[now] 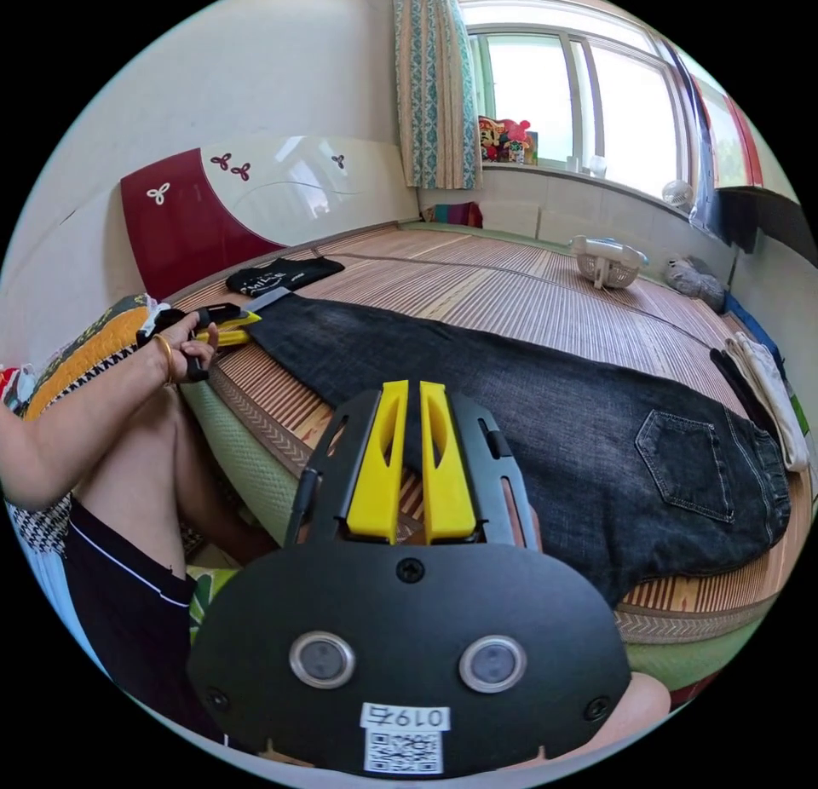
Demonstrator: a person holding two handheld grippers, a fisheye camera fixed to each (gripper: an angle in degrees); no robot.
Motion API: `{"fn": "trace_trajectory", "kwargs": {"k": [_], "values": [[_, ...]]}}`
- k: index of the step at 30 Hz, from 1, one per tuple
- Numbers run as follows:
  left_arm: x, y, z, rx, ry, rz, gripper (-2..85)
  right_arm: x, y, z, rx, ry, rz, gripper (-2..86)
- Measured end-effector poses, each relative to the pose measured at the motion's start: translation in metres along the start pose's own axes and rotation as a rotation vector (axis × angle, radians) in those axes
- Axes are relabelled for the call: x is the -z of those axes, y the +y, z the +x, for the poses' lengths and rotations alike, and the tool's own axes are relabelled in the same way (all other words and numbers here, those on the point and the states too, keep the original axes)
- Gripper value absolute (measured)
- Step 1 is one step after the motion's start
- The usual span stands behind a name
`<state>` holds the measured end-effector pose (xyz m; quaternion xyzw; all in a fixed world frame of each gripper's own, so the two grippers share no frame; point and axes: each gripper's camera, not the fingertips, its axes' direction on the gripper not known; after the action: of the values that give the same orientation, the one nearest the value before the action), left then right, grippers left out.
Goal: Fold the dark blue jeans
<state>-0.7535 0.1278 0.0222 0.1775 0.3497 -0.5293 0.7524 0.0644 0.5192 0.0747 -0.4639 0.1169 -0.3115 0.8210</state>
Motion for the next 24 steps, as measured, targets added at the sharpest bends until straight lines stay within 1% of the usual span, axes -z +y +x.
{"fn": "trace_trajectory", "kwargs": {"k": [4,8,14,18,24], "values": [[-0.001,-0.020,-0.001,-0.023,-0.003,-0.031,4.1,-0.011,-0.003,-0.019,0.039,0.030,-0.020,0.5],[0.001,-0.032,0.002,-0.095,-0.013,-0.040,3.0,-0.021,-0.007,-0.063,0.178,0.132,-0.026,-0.3],[0.005,-0.045,0.019,-0.220,-0.053,-0.031,2.6,-0.058,-0.023,-0.125,0.292,0.119,-0.047,-0.8],[0.003,-0.060,0.016,-0.201,-0.065,-0.070,2.2,-0.083,-0.036,-0.156,0.318,0.119,-0.065,-0.8],[0.008,-0.078,-0.013,-0.095,0.041,-0.084,1.7,-0.120,-0.055,-0.185,0.253,0.116,-0.100,-0.7]]}}
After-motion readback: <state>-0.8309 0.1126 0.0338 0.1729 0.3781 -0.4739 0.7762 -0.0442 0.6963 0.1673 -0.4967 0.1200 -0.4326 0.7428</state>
